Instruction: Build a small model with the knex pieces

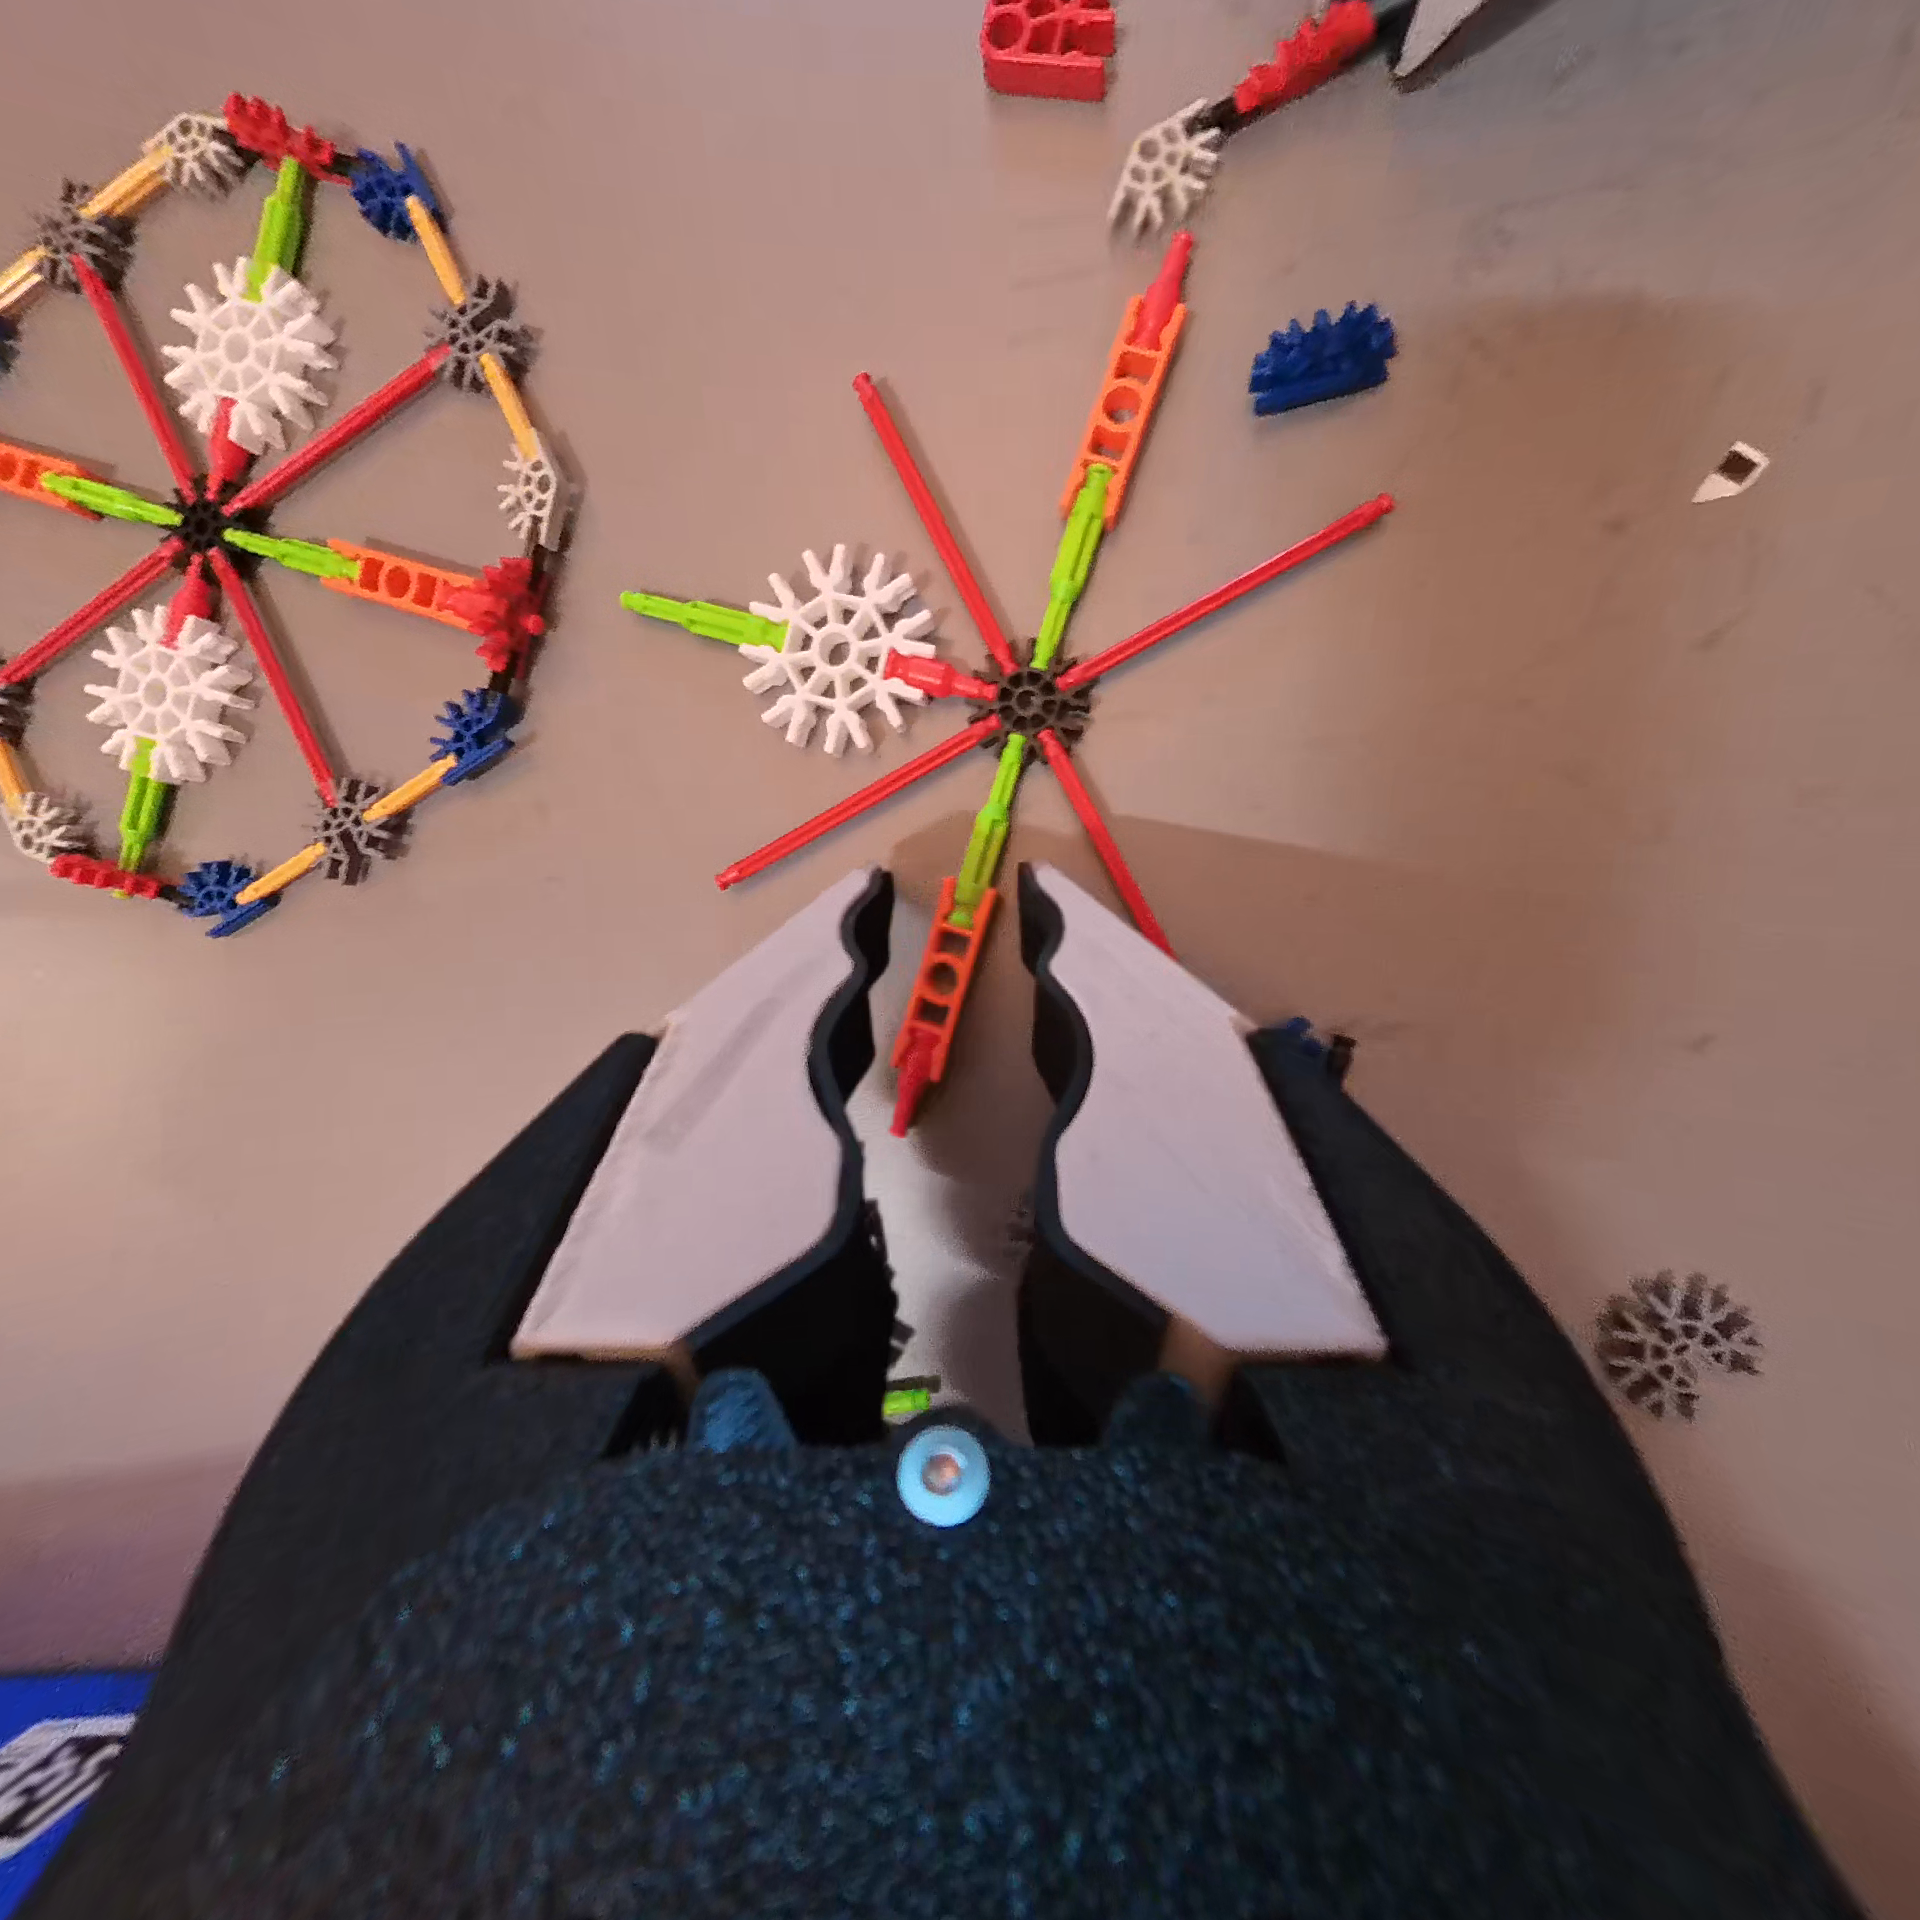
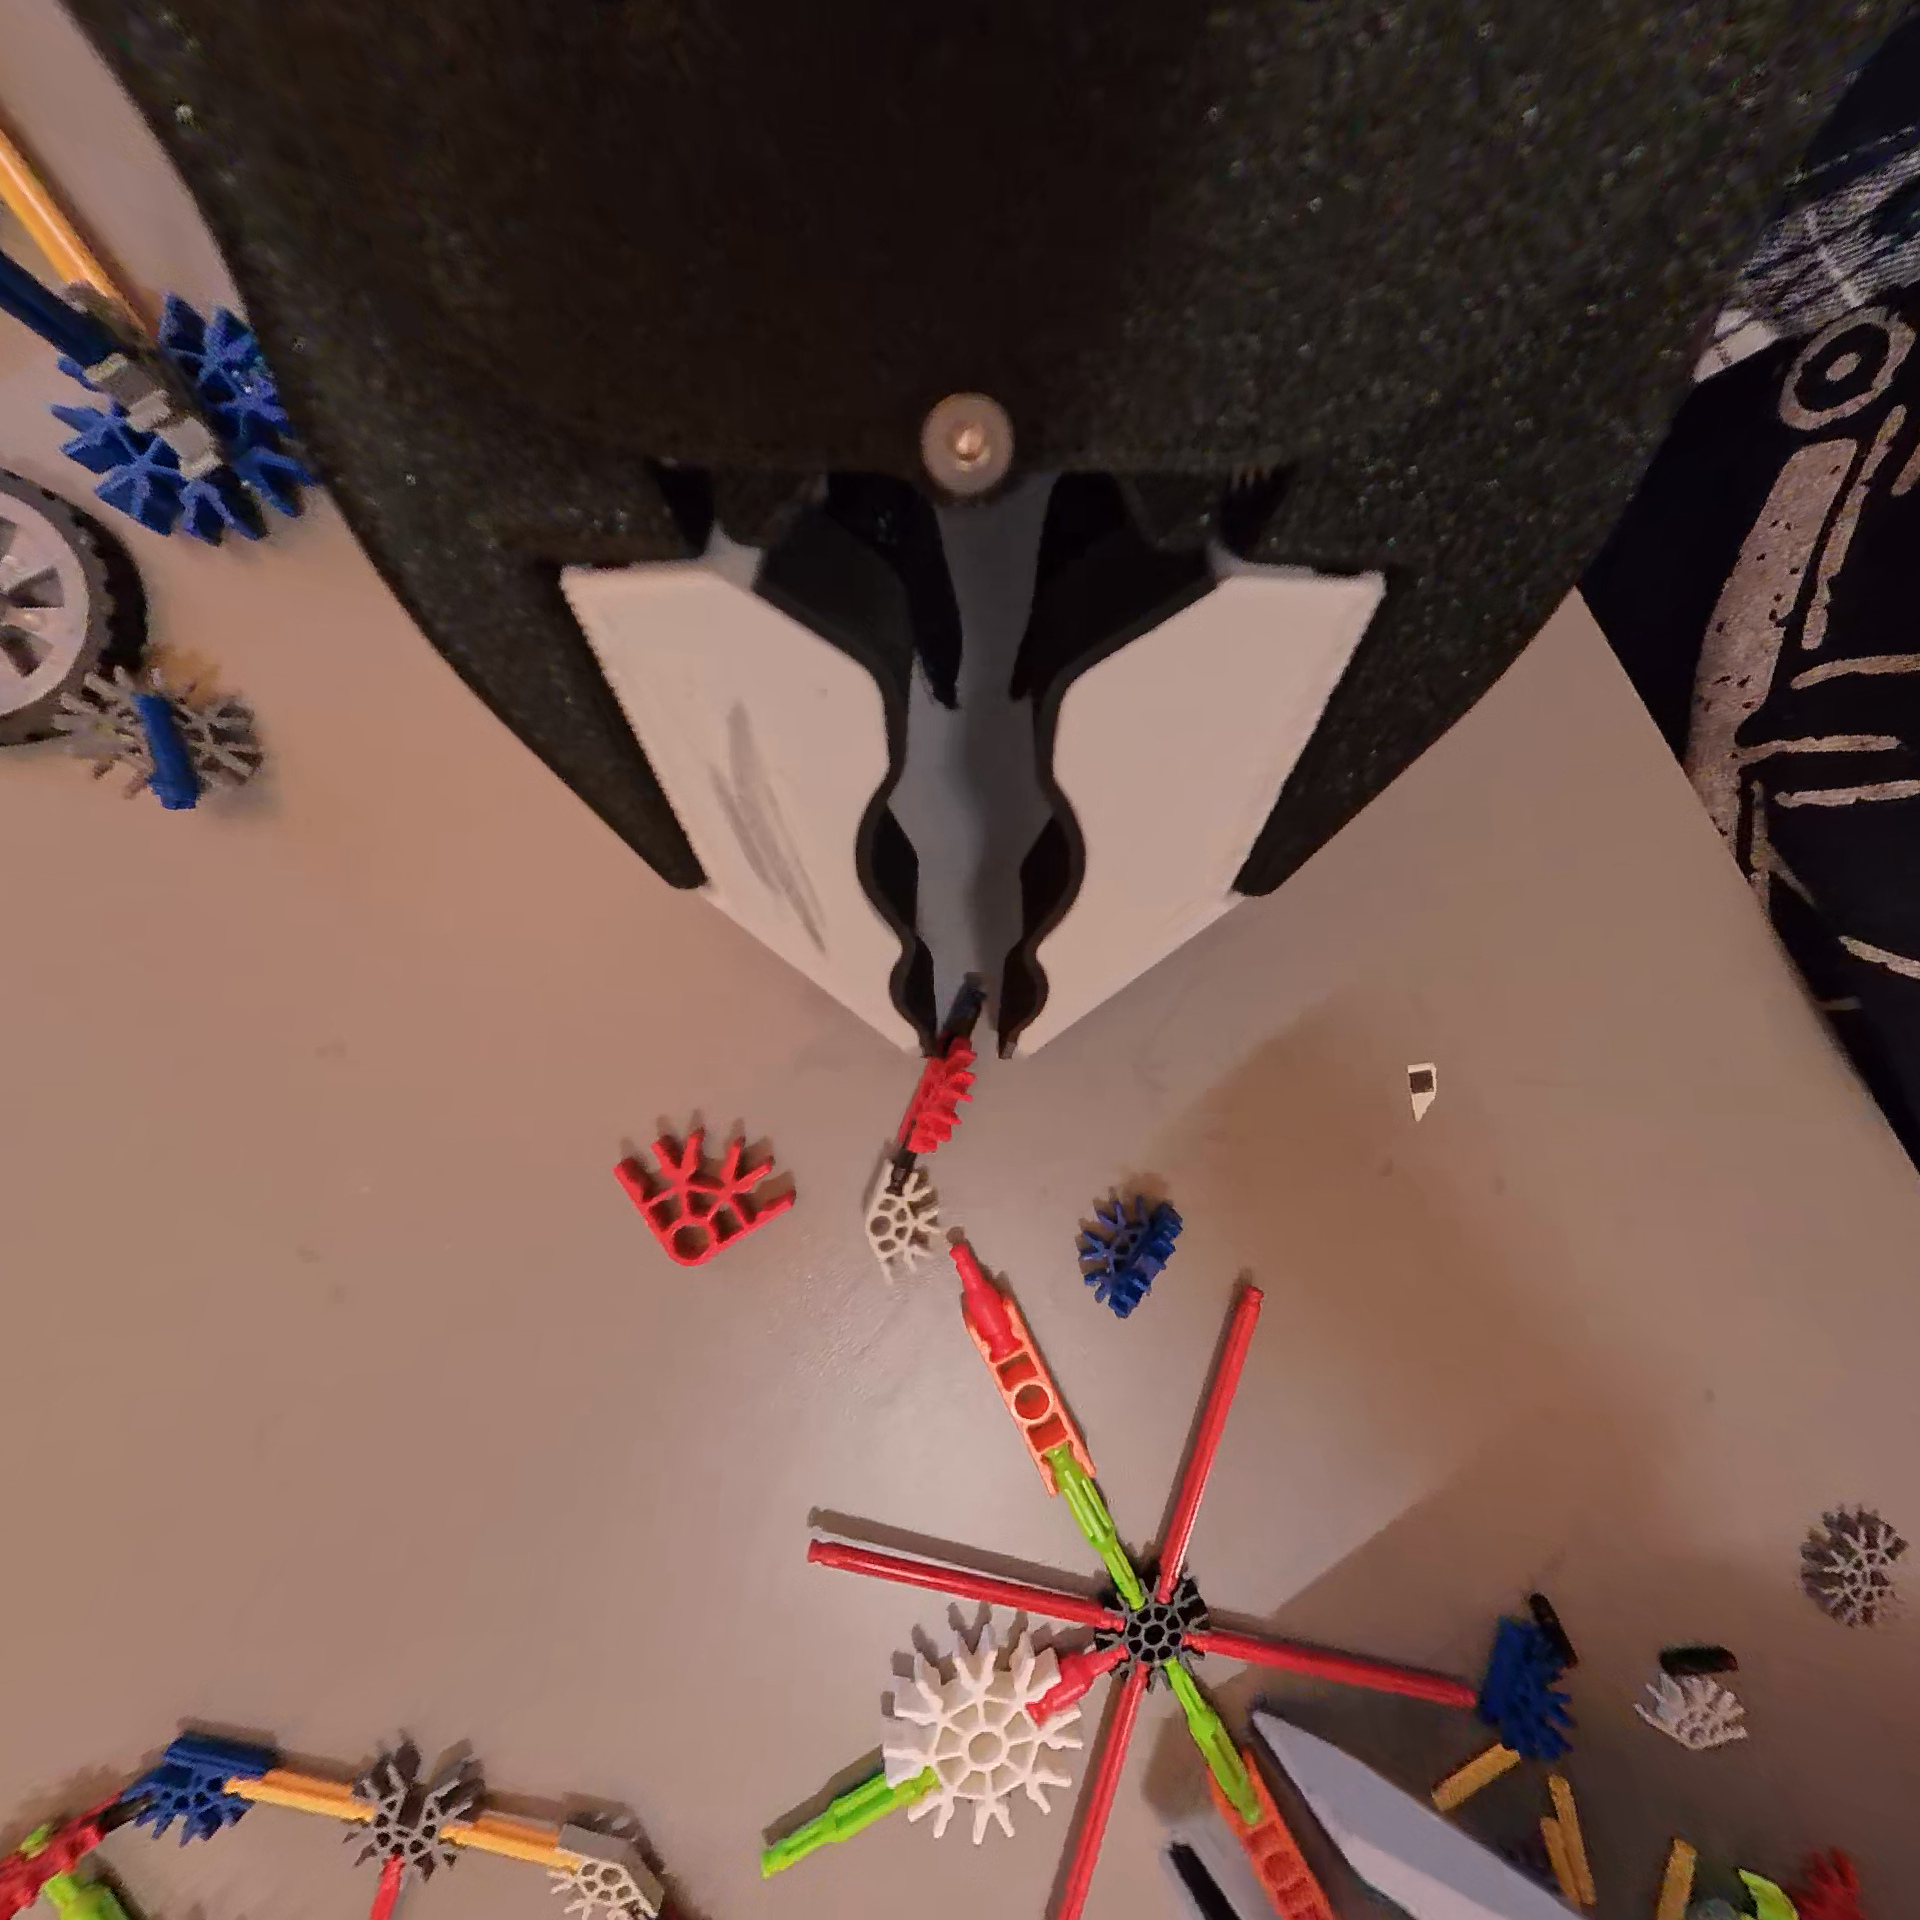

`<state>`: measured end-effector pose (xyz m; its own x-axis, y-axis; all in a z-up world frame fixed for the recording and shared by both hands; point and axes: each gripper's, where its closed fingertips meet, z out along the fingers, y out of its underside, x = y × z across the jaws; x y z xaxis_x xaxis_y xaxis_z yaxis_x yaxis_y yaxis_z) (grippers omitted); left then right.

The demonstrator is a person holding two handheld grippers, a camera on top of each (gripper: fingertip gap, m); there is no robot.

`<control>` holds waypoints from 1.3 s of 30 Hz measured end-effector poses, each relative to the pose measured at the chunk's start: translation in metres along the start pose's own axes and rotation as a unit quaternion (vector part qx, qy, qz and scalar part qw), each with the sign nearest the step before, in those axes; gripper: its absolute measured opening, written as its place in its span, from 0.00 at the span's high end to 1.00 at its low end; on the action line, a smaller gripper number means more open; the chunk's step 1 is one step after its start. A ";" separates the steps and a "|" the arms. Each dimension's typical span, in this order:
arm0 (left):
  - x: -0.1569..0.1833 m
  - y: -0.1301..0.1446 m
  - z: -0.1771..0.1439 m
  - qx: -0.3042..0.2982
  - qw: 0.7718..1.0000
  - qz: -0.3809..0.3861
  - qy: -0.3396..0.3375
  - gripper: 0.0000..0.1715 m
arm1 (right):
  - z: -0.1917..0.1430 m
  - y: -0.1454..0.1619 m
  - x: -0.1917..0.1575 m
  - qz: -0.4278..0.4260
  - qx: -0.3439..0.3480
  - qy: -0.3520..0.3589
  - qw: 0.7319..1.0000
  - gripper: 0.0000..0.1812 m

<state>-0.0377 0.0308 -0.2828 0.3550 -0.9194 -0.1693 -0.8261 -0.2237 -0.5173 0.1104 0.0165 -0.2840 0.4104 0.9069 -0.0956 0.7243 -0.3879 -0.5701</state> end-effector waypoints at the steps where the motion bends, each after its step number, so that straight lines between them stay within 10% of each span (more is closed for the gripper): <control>1: -0.001 0.000 0.000 -0.001 1.000 -0.002 -0.002 0.85 | 0.000 0.000 0.000 0.000 0.001 0.002 1.000 0.94; 39: 0.015 -0.012 0.006 0.030 1.000 0.000 -0.006 0.96 | 0.013 -0.021 0.013 0.045 0.050 0.036 0.997 0.98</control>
<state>-0.0197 0.0220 -0.2842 0.3607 -0.9152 -0.1795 -0.7987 -0.2038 -0.5661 0.0930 0.0388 -0.2837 0.5124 0.8536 -0.0943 0.6249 -0.4459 -0.6409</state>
